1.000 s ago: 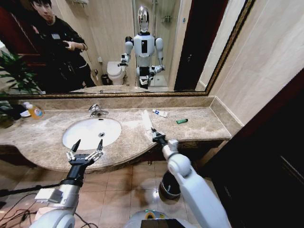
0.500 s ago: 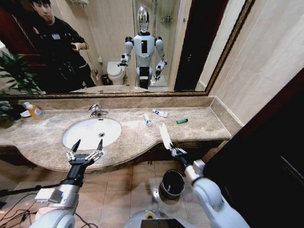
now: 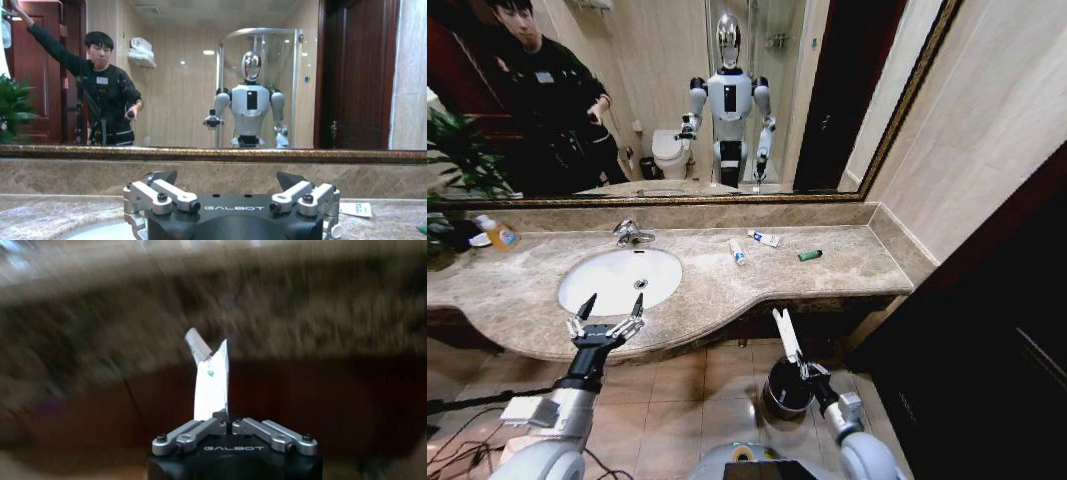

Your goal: Pick up the trash from the sink and place it in the trash bin.

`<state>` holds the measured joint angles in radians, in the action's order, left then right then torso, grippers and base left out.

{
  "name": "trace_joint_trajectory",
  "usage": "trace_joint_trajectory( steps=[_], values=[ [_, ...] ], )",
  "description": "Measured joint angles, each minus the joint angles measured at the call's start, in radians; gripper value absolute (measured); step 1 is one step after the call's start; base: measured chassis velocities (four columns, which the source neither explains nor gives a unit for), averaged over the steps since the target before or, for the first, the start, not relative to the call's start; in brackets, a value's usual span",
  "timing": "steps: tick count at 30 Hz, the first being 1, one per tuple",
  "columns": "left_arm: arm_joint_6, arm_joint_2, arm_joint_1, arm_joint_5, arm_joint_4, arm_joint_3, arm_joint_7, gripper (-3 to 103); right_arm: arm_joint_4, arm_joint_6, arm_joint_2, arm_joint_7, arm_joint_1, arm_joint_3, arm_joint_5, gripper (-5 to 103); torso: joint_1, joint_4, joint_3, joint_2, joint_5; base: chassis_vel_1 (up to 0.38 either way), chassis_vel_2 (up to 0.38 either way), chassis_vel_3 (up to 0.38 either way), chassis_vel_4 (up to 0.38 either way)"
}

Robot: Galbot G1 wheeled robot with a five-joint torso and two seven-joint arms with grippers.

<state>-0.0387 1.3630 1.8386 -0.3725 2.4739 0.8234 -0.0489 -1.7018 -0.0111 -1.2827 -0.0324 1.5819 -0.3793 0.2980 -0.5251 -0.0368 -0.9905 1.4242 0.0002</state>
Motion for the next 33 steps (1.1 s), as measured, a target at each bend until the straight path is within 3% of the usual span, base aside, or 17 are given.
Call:
trace_joint_trajectory(
  steps=[5,8,15,25,27,29,30,31,33],
  values=[
    [0.0,0.0,0.0,0.0,0.0,0.0,0.0,100,0.19,0.002,-0.026,-0.002,-0.089,0.01,-0.009,0,0.0,-0.0001,0.0,0.0,-0.0001,0.0,0.0,0.0,0.0],
    [0.0,0.0,0.0,0.0,0.0,0.0,0.0,100,0.396,0.032,-0.059,-0.007,-0.17,0.015,-0.024,0,0.0,0.0,0.0,0.0,0.0,0.0,0.0,0.0,0.0],
    [0.0,0.0,0.0,0.0,0.0,0.0,0.0,100,0.606,0.069,-0.085,-0.005,-0.248,0.018,-0.043,0,0.0,0.0,0.0,0.0,0.0,0.0,0.0,0.0,0.0],
    [0.0,0.0,0.0,0.0,0.0,0.0,0.0,100,0.652,0.074,-0.107,-0.004,-0.271,0.019,-0.066,0,0.0,0.0,0.0,0.0,-0.0001,0.0,0.0,0.0,0.0],
    [0.0,0.0,0.0,0.0,0.0,0.0,0.0,100,0.652,0.074,-0.112,-0.004,-0.275,0.018,-0.079,11,0.0,0.0,0.0,0.0,-0.0003,0.0,0.0,0.0,0.0],
    [0.0,0.0,0.0,0.0,0.0,0.0,0.0,100,0.651,0.074,-0.113,-0.004,-0.276,0.018,-0.082,11,0.0,0.0,0.0,0.0,-0.0003,0.0,0.0,0.0,0.0],
    [0.0,0.0,0.0,0.0,0.0,0.0,0.0,100,0.649,0.074,-0.114,-0.005,-0.276,0.018,-0.085,21,0.0,0.0,0.0,0.0,-0.0002,0.0,0.0,0.0,0.0],
    [0.0,0.0,0.0,0.0,0.0,0.0,0.0,100,0.647,0.074,-0.115,-0.005,-0.275,0.018,-0.086,21,0.0,0.0,0.0,0.0,-0.0002,0.0,0.0,0.0,0.0],
    [0.0,0.0,0.0,0.0,0.0,0.0,0.0,100,0.642,0.075,-0.115,-0.005,-0.274,0.018,-0.089,32,0.0,0.0,0.0,0.0,-0.0003,0.0,0.0,0.0,0.0]
  ],
)
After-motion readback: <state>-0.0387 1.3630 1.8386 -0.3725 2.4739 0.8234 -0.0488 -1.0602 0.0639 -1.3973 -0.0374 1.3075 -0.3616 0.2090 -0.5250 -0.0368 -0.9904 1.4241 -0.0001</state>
